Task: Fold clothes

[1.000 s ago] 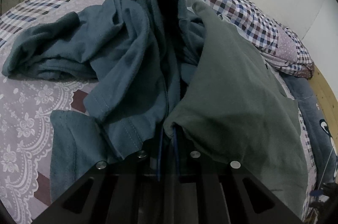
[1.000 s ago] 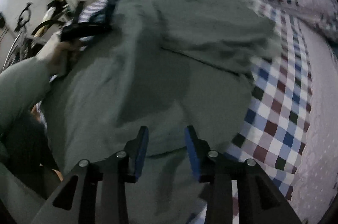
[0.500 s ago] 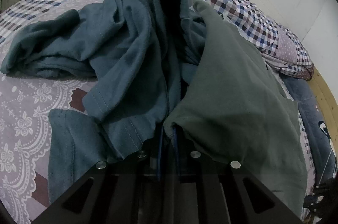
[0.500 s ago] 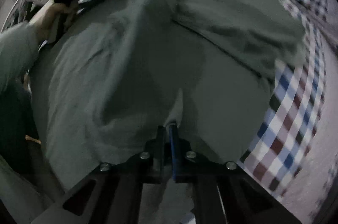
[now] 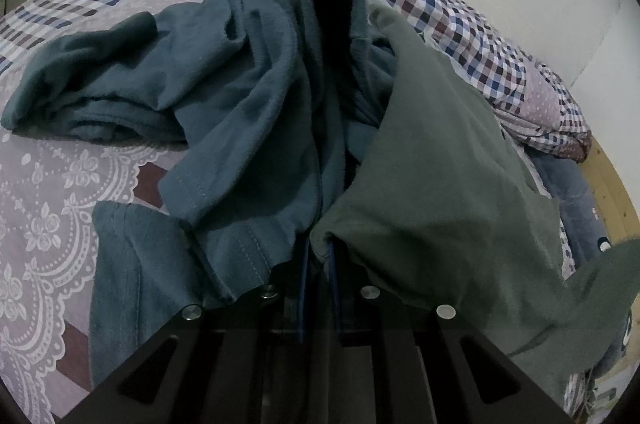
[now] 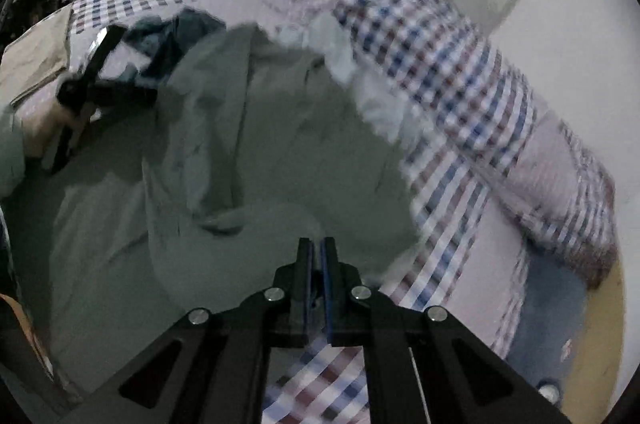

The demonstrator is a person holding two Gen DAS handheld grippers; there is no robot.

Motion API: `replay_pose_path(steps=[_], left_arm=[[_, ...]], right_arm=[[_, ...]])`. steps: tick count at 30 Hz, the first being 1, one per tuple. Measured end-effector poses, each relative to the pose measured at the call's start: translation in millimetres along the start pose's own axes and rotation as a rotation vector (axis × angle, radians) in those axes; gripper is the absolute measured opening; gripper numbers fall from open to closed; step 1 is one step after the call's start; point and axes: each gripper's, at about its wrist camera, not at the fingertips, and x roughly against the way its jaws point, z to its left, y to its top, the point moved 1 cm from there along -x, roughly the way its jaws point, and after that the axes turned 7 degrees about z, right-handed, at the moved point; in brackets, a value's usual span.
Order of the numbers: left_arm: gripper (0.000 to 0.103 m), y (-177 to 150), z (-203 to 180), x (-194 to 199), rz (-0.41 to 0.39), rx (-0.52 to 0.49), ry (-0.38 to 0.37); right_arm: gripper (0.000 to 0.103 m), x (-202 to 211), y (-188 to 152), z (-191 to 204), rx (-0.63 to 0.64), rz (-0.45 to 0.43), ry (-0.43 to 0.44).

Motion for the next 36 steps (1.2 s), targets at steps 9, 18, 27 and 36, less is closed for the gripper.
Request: replay_pose_path(steps=[9,18,27,36], left_arm=[[0.008,-3,12,15,-0.093,0.09,-0.009],[0.008,-4,16,18,-0.114,0.113,-0.017],[0.008,-2,19,15,-0.106,0.122,-0.035],[0.008,-9,29,21,-0.109,0.134,-0.059]], right_arm=[[0.002,49,78,2,0.064,-0.195,-0.088],[0.003,-154,12,-46,-0.121,0.235,-0.01],[0.043,-172,15,-70,-0.204,0.371,-0.121],[0.052,-147,141,-22,-0.287,-0.017,0.537]])
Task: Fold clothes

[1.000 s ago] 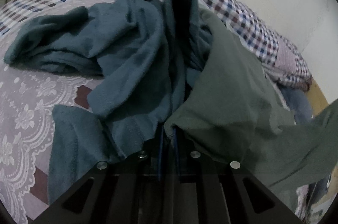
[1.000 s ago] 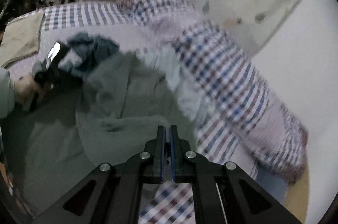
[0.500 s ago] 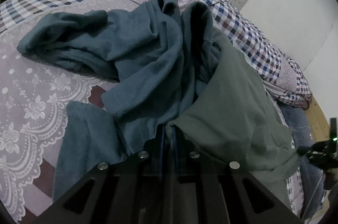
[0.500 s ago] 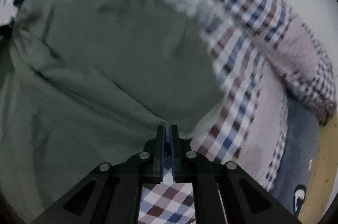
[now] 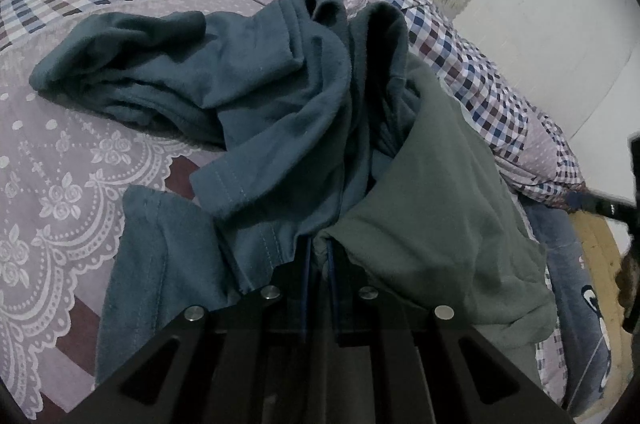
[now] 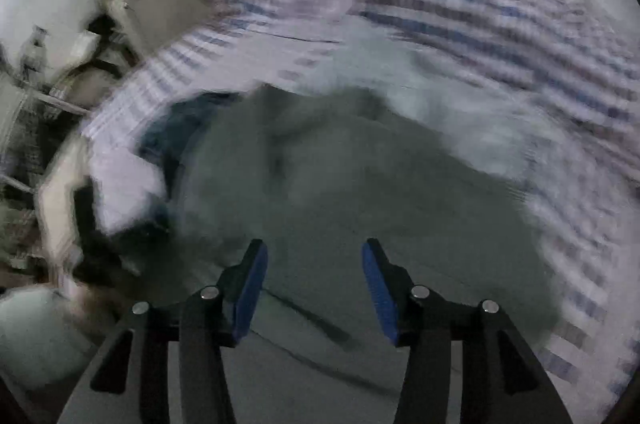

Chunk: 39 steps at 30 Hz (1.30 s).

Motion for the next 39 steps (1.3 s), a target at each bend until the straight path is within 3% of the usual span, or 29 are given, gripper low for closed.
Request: replay_pose_path(steps=[2,11,12,13,14,15,18,22,24,27,29,31,34,35,39], left_arm=[[0.008,-1,3,1,0.0,0.005,-0.011],[0.008,-5,14,9,0.004,0.018,-0.035],[0.008,-5,15,9,0.005,0.018,-0.034],[0.008,-5,15,9,0.005,0.018,-0.034],[0.008,-5,15,10,0.006,0.018,-0.034],[0.008,-6,16,11,0.006,0.019,-0.035],[0.008,-3,10,7,0.006,0.018,-0.035],[0.008,1,3,5,-0.002,0.007,-0.033],[0.008,2,2,5,-0.003,0.003,-0.03],[0.008,2,3,2,0.007,0.006,-0.025],[0.008,2,3,2,0.01,0.008,-0.026],[0.008,2,4,3,0.01,0.011,-0.032],[0.008,1,4,4,0.01,0.013,-0.039],[0.008,1,4,4,0.01,0.013,-0.041],[0.008,1,7,7,0.009,0.014,-0.045]], right_arm=[[0.052,-24,19,11,0.025,0.018,0.05],[0.049,-104,61,9,0.046,0.133,0.078],[0.044,-106,62,8,0.042,0.131,0.096],[0.026,-105,63,11,0.055,0.12,0.117],[0.0,-103,63,14,0.07,0.106,0.139],[0.001,-101,64,17,0.086,0.093,0.161],[0.001,-92,71,35,0.163,0.047,0.103],[0.0,-71,102,49,0.241,-0.045,-0.066],[0.0,-73,118,69,0.331,-0.033,-0.167],[0.002,-101,126,86,0.421,0.026,-0.318],[0.004,-118,125,82,0.411,0.045,-0.449],[0.01,-118,122,75,0.369,0.02,-0.51],[0.054,-93,108,56,0.261,-0.062,-0.504],[0.059,-82,102,49,0.235,-0.084,-0.491],[0.061,-35,60,14,0.1,-0.124,-0.426]])
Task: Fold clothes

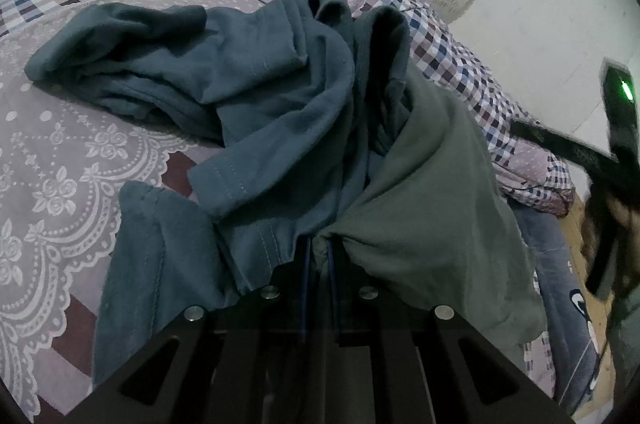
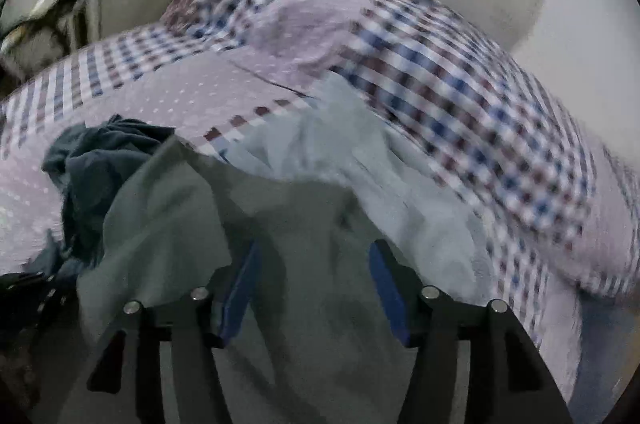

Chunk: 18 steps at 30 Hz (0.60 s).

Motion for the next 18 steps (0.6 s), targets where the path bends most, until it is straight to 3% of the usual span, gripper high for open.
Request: replay_pose_path(steps=[5,9,15,18], left_arm=[[0.008,-2,3,5,-0.009,-0.007,0.003],[0.008,-4,3,6,-0.012,-0.012,0.01],[0.008,-3,-3,2,-0.007,-0.012,0.013],[0.008,-2,-5,-1,-0.005,-0.01,0.008]], right_arm=[[0.061,23,-73,-54,-0.12,0.055,0.06],[0.059,19,-100,-64,-0.109,0.092,0.134],[0.042,-16,-74,-27,-0.004,0.116,0.236],[0.04,-30,-61,-10,0.029,0.112,0.353]])
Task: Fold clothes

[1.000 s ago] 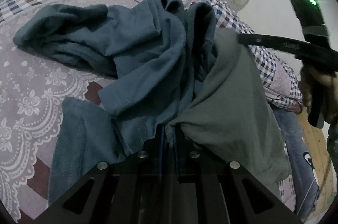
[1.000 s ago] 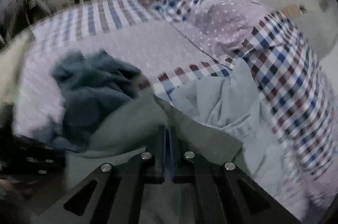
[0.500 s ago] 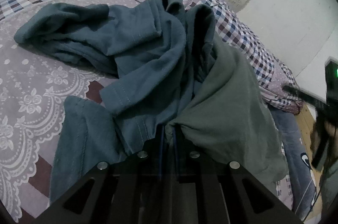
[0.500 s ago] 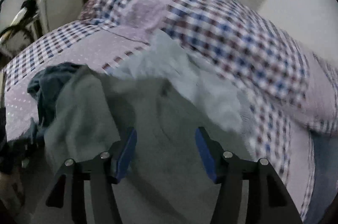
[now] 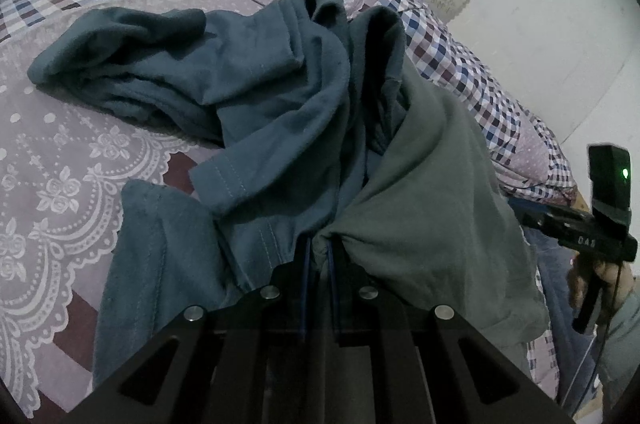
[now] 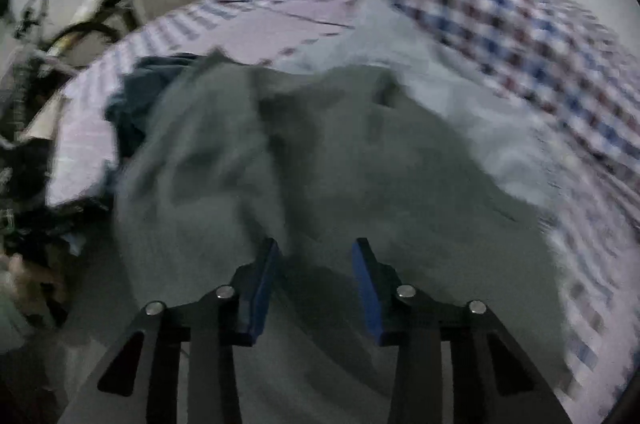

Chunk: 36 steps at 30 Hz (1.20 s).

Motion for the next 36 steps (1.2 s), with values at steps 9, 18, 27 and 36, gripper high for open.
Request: replay_pose_path(steps=[9,18,27,36], left_arm=[[0.008,-3,1,1,-0.007,-0.002,-0.005],[0.008,-4,-3,0,-0.007,-0.015,0.01],[0.009,-8,2,3,0.002,-0.002,-0.001],[0.01,-7,-4,0,0.009,-0.007,0.011]], right_arm=[[0.0,8,11,26,0.154,-0.02,-0.164],[0.002,-30,30,13,0.084,0.134,-0.503],[0.062,59,-42,-51,-0.174,-0.052,-0.489],[0.065,140,-209,-102,-0.649,-0.203,-0.427]])
